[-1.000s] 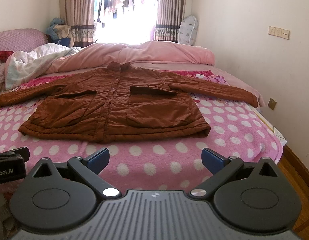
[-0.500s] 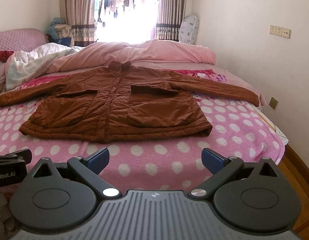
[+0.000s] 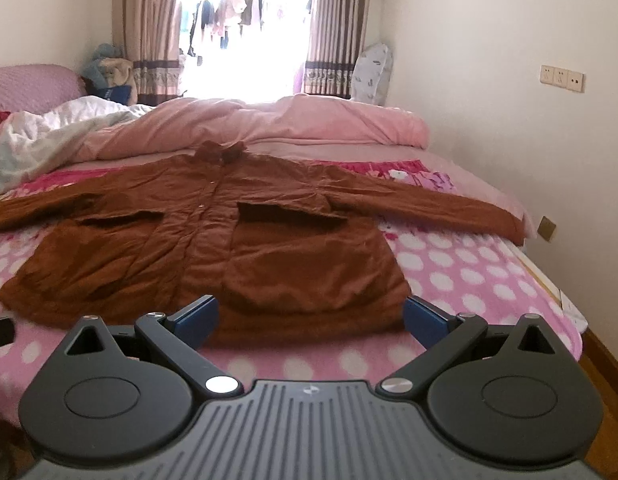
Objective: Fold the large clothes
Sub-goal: 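Reach both grippers toward the brown coat's hem and grasp it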
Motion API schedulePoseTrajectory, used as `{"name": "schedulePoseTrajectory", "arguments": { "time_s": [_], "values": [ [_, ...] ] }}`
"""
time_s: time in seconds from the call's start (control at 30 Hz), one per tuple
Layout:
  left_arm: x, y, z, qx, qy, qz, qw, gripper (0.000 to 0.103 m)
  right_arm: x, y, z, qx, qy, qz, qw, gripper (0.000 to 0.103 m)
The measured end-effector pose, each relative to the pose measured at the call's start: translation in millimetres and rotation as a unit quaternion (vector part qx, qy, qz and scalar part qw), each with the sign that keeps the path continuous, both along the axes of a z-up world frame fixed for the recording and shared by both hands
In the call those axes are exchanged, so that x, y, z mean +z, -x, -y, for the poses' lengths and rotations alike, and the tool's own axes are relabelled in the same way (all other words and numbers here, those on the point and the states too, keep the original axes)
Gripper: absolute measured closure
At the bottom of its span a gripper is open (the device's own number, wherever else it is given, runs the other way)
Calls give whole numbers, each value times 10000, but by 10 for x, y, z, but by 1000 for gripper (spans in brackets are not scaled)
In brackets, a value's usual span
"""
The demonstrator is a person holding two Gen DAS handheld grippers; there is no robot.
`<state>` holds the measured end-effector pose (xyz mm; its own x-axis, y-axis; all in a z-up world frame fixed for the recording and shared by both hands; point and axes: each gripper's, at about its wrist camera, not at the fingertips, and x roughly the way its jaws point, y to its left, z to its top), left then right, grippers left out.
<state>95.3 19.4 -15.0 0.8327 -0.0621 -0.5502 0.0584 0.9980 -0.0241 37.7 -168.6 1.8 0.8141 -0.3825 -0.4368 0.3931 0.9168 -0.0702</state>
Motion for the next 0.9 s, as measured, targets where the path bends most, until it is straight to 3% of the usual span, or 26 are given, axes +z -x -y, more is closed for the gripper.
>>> {"name": "schedulePoseTrajectory", "arguments": {
  "time_s": [0.2,0.43,0.57,0.67,0.83,0.9],
  "values": [
    [32,-683,-512,592,522,15,9969,0,90,-517,173,92,-139,185,9997,0],
    [101,-1508,-1357,1324,1234,173,9833,0,203,-1210,219,220,-217,175,9994,0],
    [53,-1994,-1967,1731,1874,404,9661,0,186,-1607,246,371,-303,120,9988,0],
    [-1,-2275,-2347,2049,2063,579,9550,0,125,-1838,241,283,-227,181,9992,0],
    [-68,-2783,-2892,2481,2067,862,9425,1,27,-2237,265,188,-188,-50,9996,0],
    [-141,-2984,-3100,2619,2287,865,9336,1,-8,-2383,286,148,-278,-115,9994,0]
  ]
}}
